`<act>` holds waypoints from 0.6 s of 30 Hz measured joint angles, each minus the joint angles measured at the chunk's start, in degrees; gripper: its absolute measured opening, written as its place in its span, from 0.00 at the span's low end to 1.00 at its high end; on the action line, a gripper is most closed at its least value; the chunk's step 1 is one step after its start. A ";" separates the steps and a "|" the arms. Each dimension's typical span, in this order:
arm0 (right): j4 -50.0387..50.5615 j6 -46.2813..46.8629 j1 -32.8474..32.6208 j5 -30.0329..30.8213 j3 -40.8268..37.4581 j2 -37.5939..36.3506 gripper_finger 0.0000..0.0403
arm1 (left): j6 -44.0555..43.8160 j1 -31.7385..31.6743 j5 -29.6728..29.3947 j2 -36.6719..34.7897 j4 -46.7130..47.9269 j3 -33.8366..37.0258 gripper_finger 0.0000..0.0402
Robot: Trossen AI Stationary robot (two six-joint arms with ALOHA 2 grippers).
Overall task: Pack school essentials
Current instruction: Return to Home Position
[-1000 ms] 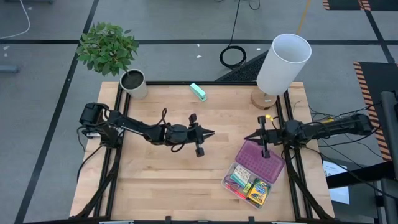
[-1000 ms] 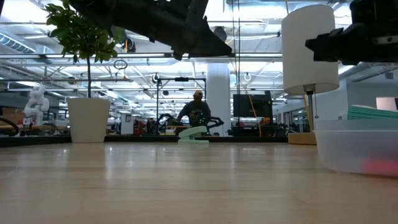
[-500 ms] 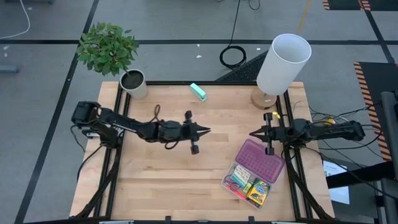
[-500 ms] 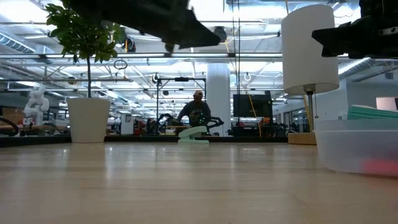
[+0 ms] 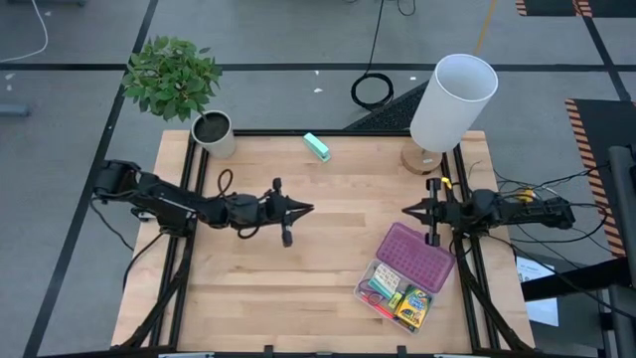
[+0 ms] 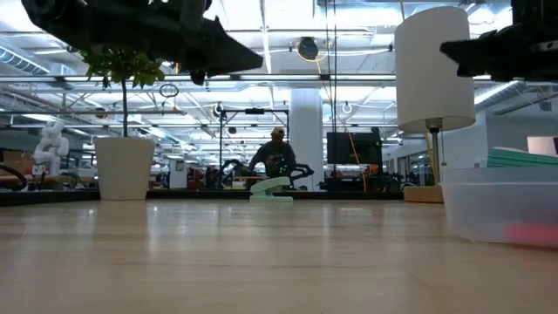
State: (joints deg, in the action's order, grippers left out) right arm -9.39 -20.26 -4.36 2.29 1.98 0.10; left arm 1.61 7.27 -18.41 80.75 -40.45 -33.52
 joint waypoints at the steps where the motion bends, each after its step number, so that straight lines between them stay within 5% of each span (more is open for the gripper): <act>1: 0.73 -0.01 0.18 0.76 0.00 0.00 0.00 | -0.02 0.04 -0.22 -0.26 0.11 0.09 0.09; 18: 7.19 1.04 8.90 -2.69 0.00 0.03 0.00 | 1.95 1.40 0.19 -0.26 -4.20 -0.06 0.09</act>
State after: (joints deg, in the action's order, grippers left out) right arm -2.20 -19.22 4.54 -0.40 1.98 0.13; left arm 3.56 8.66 -18.22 80.49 -44.65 -33.58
